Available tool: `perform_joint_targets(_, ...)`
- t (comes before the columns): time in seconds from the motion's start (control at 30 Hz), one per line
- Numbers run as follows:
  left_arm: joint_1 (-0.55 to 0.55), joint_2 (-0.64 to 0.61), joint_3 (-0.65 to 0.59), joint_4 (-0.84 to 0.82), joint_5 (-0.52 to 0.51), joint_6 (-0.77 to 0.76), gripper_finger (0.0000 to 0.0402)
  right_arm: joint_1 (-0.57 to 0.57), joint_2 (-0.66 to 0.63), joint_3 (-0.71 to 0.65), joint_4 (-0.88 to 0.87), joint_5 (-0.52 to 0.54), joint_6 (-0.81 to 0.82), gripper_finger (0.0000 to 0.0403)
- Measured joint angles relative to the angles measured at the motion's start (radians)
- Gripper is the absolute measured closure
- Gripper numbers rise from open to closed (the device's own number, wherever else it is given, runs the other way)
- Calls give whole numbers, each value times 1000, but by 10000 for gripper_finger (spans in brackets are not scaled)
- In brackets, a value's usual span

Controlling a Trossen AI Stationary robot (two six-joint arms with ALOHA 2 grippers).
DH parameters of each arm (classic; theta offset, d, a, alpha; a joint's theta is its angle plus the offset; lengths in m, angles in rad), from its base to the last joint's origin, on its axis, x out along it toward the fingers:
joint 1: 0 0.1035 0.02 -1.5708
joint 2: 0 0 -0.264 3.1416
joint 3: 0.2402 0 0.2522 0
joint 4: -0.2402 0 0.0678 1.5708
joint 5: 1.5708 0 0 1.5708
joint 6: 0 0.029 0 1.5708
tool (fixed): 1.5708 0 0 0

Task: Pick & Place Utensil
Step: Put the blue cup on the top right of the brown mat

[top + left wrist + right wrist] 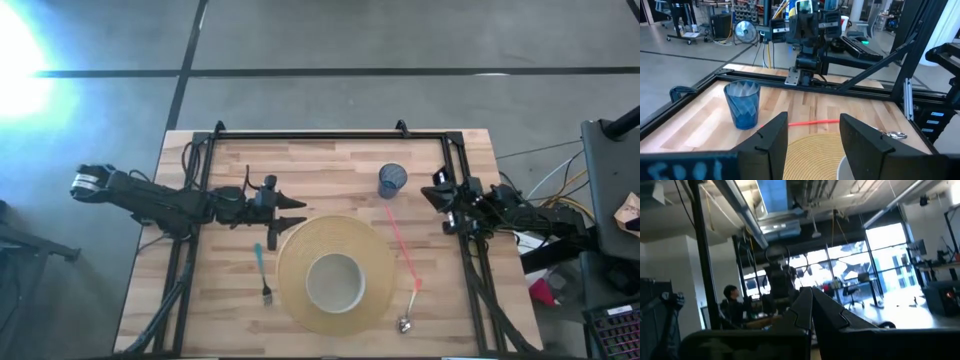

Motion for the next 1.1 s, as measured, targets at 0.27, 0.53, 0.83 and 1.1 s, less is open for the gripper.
perform_joint_targets(0.27, 0, 0, 0, 0, 0, 1, 232, 0, 14, 2, 145, 4, -54, 394)
perform_joint_targets(0.53, 0, 0, 0, 11, 0, 6, 232, 0, 139, 134, 100, 8, -89, 394)
perform_joint_targets(0.83, 0, 0, 0, 8, 0, 6, 232, -1, 377, 473, -469, 240, -154, 394)
perform_joint_targets(1.1, 0, 0, 0, 8, 0, 18, 232, -1, 553, 723, -838, 331, -164, 394)
